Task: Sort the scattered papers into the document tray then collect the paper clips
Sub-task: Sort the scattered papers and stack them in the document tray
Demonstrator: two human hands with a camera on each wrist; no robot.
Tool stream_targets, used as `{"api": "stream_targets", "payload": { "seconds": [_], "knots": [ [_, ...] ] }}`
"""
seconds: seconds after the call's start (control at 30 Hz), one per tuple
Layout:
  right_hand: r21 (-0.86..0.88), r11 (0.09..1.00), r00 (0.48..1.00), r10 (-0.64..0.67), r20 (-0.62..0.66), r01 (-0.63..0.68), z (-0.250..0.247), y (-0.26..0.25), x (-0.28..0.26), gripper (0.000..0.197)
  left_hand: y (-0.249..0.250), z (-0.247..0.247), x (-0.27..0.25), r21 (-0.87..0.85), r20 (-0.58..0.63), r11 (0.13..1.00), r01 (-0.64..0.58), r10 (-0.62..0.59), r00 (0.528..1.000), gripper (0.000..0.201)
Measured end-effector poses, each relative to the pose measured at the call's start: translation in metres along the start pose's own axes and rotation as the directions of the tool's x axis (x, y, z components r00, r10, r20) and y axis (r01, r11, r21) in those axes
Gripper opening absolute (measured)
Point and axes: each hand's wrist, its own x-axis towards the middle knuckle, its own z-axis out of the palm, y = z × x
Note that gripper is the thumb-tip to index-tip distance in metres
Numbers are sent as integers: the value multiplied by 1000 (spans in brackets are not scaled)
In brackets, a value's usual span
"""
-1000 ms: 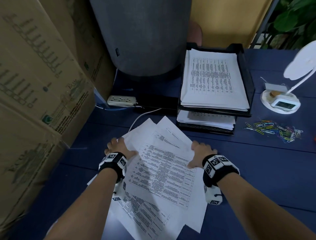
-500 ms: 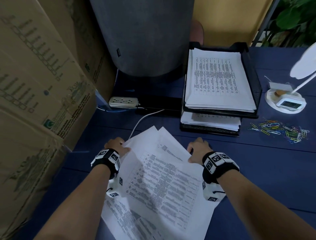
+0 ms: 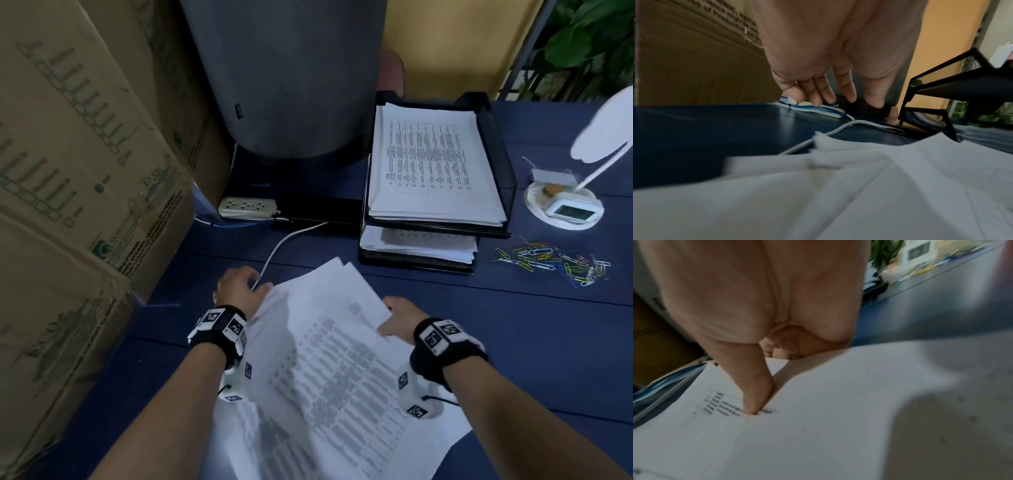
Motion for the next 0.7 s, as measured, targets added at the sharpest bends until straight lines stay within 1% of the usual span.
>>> {"api": "stream_targets", "payload": {
  "seconds": [0.03,0.07,0.1,0.17,0.2,0.23,0.27,0.3,0.33,0.4,0.47,0.53,0.57,0.63,0.7],
  "knots": [
    [17,999,999,29,-42,-28,-9,8,-2,33,3,0,-3,-59,32,998,-16,18,999,24],
    [30,998,995,60,-83,-58,-16,17,-4,35,6,0,-7,-95,95,995,-34,43,995,23],
    [43,995,988,93,-120,-89,-22,25,-6,35,9,2,-11,-82,175,995,-56,69,982,23],
    [62,986,969,166,-181,-157,-30,41,-9,32,11,6,-19,56,318,991,-120,96,943,21],
    [69,980,958,198,-208,-188,-32,46,-10,30,12,9,-23,136,359,980,-144,87,929,24],
    [73,974,947,225,-229,-214,-34,50,-12,28,12,14,-25,216,379,964,-152,61,923,33],
    [78,969,936,248,-248,-236,-35,54,-13,29,13,18,-29,287,386,948,-141,20,922,44],
    [80,963,925,269,-268,-257,-37,57,-15,31,15,20,-34,339,376,936,-100,-37,926,55],
    [84,958,915,286,-286,-273,-38,59,-16,33,17,24,-38,369,351,928,-48,-91,932,63],
    [94,953,901,304,-311,-289,-39,65,-19,39,23,31,-48,381,286,922,68,-187,940,73],
    [123,955,900,296,-319,-270,-38,69,-22,36,30,37,-56,369,239,914,170,-270,933,75],
    [181,959,912,264,-312,-216,-35,66,-25,28,40,43,-63,343,234,906,246,-336,912,74],
    [193,961,925,247,-289,-196,-33,63,-28,31,47,46,-67,318,243,910,266,-349,905,74],
    [196,966,955,211,-207,-171,-27,55,-32,44,60,53,-71,243,279,926,290,-353,893,73],
    [195,971,975,166,-150,-135,-18,48,-35,51,75,56,-75,141,326,943,302,-333,885,71]
  ]
}}
